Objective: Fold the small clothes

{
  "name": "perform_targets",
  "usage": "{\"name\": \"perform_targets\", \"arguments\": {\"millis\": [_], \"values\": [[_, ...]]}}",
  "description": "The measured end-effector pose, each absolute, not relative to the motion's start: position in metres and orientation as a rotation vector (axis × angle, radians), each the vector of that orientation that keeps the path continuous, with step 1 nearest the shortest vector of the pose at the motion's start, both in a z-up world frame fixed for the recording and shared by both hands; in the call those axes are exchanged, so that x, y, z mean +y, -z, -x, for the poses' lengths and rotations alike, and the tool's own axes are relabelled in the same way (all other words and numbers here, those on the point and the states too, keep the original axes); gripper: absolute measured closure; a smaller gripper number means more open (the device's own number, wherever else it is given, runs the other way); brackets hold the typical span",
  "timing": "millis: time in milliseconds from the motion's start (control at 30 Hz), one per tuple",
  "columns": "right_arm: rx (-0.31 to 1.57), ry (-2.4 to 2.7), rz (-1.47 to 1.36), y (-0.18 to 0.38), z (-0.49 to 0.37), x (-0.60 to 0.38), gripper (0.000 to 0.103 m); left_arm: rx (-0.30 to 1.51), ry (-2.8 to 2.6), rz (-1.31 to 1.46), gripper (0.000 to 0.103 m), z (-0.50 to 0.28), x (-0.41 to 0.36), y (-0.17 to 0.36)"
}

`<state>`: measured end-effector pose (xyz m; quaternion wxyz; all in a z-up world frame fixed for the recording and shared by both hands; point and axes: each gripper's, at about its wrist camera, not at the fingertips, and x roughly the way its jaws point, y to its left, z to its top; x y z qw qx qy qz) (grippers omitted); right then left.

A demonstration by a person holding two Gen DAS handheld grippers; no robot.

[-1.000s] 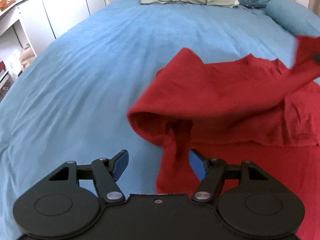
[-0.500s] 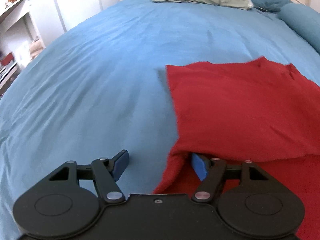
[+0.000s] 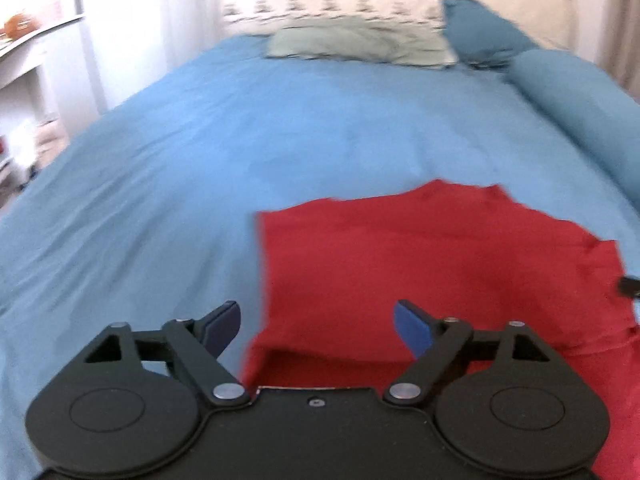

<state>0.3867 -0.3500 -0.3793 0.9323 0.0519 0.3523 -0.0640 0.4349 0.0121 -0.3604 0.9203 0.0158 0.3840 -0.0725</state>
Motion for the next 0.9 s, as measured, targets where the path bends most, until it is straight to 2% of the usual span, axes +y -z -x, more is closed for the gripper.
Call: {"name": "perform_targets", "arguments": {"millis": [267,400,433,633,833,900], "values": [[0.851,0.075,-0.124,0.43,-0.421,-0.346,0.004,0.922,0.186,0.022,0.017,-0.469,0.007,0.421],[0.843,0.051,-0.128,0.433,-0.418,-0.349,0.004,0.899,0.209,-0.001,0.019,-0.468,0.01,0.419],[0.839,0.039,-0.122,0.428,-0.413,-0.349,0.004,0.881,0.205,0.004,0.022,-0.465,0.011,0.412],[0.709,0.014,-0.121,0.366,-0.368,-0.361,0.005,0.751,0.202,0.035,0.019,-0.417,0.032,0.352],[0.63,0.057,-0.154,0.297,-0.284,-0.374,0.004,0.717,0.146,0.064,0.01,-0.339,0.067,0.3],[0.633,0.067,-0.172,0.28,-0.254,-0.375,0.004,0.728,0.117,0.076,0.01,-0.307,0.078,0.291]]}}
